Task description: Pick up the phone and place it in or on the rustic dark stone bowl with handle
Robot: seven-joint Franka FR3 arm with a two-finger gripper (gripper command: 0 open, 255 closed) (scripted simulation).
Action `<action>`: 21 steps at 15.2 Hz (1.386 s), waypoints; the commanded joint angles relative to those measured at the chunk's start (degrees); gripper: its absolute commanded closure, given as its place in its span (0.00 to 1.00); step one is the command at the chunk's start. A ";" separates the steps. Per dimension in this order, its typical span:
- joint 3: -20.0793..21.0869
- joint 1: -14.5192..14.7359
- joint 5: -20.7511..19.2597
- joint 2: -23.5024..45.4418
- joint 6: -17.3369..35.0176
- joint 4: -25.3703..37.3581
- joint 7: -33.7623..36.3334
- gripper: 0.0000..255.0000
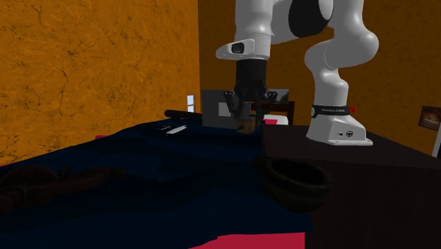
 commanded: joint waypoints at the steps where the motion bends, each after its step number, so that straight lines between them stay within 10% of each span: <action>1: 1.52 1.55 1.20 -2.13 0.24 -2.23 2.10 1.00; 8: 8.12 7.94 5.51 -6.74 0.83 -6.97 11.14 1.00; 21: 8.01 5.56 -7.13 7.03 13.99 -7.31 20.12 1.00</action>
